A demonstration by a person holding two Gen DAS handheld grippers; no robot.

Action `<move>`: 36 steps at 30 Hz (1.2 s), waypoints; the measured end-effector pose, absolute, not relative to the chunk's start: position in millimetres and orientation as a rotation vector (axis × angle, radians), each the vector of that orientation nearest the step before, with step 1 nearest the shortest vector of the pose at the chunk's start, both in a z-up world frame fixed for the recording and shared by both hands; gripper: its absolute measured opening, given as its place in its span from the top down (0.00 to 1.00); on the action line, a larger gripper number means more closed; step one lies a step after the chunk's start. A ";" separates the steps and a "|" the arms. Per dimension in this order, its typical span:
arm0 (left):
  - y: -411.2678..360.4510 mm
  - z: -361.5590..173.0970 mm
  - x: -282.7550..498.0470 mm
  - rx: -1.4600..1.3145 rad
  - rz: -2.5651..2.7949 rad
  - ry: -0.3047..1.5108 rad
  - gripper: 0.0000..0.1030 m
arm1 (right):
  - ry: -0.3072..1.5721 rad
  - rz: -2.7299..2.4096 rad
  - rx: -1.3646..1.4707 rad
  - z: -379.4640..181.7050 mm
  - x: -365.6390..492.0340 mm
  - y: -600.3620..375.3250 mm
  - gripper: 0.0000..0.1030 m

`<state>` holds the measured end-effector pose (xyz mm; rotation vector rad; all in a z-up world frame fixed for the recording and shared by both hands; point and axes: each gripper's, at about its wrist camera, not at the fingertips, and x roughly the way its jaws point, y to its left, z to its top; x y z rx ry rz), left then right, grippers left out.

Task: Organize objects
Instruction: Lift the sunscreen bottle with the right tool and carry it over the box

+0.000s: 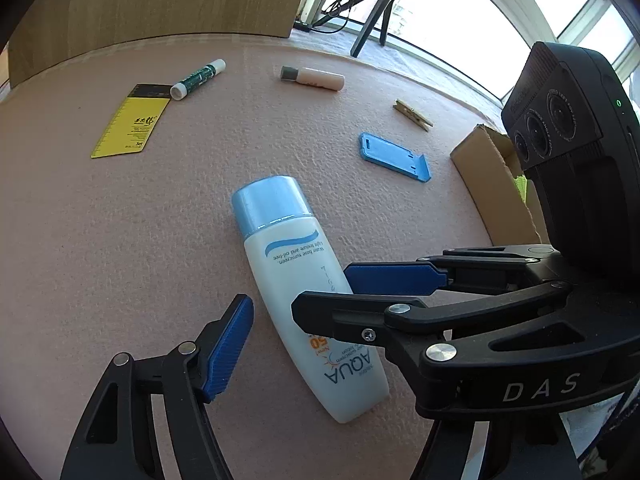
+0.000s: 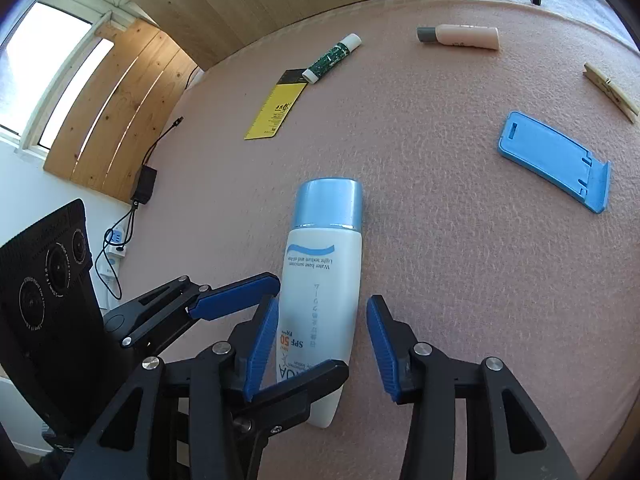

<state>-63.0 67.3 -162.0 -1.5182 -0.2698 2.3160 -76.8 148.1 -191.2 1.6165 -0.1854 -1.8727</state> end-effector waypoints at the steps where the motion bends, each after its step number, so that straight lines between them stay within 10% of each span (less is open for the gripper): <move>1: 68.4 -162.2 -63.5 -1.519 2.315 -0.267 0.30 | -0.177 -1.870 1.618 -191.7 -76.7 146.7 0.62; 36: 223.1 -81.3 -45.1 -1.237 2.185 0.007 0.35 | -0.407 -2.199 1.476 -114.4 -26.7 288.7 0.65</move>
